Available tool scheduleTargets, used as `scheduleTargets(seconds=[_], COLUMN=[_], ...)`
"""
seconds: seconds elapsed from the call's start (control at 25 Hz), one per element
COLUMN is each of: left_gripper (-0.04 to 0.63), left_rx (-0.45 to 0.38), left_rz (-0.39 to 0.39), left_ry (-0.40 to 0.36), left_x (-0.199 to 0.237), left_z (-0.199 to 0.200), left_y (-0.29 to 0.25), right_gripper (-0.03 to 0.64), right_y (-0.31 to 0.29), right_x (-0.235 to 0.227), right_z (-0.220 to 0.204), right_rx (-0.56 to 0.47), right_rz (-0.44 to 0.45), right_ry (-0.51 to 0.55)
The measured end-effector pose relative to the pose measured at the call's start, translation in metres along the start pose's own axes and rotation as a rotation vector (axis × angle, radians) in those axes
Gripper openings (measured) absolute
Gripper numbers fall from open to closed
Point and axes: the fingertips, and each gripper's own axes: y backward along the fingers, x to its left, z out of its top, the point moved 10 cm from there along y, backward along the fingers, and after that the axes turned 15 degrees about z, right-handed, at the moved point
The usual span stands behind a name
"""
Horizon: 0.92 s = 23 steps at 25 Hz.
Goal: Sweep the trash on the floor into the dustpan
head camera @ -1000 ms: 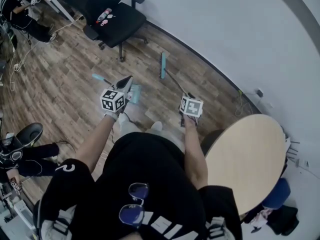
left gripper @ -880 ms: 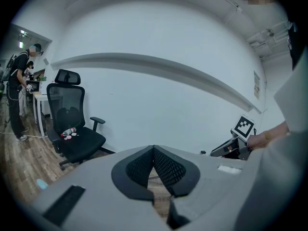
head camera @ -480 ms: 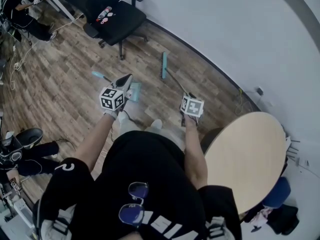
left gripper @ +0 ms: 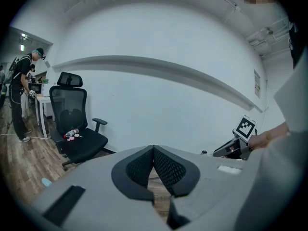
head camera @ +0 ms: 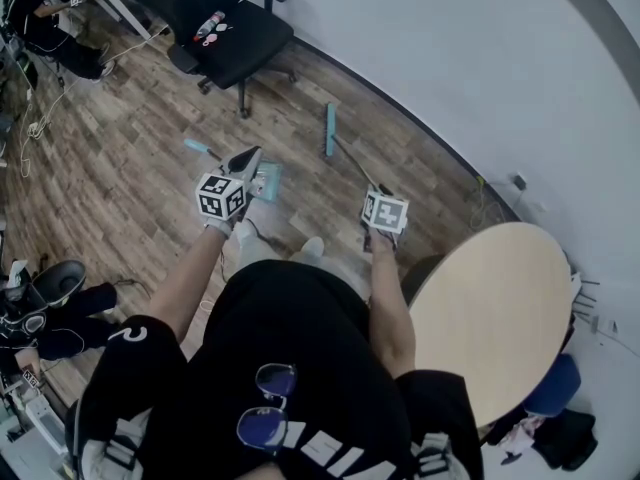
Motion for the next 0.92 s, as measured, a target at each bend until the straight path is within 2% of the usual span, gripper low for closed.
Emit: scheduleTargets(seconds=[0.32, 0.44, 0.6, 0.92], left_gripper=[-0.003, -0.003, -0.003, -0.003], left_rx=[-0.002, -0.004, -0.005, -0.004], left_rz=[-0.004, -0.004, -0.003, 0.005], left_ry=[-0.001, -0.001, 0.000, -0.006], left_x=[-0.002, -0.003, -0.004, -0.001], left_z=[-0.003, -0.004, -0.003, -0.004], left_y=[0.004, 0.007, 0.009, 0.010], right_gripper=[0.086, 0.086, 0.086, 0.086], right_y=[0.001, 0.004, 0.006, 0.011], right_x=[0.006, 0.004, 0.010, 0.003], right_z=[-0.004, -0.005, -0.006, -0.005], right_rx=[-0.002, -0.001, -0.012, -0.022], right_rz=[0.026, 0.006, 0.044, -0.021], right_ry=[-0.021, -0.008, -0.030, 0.015])
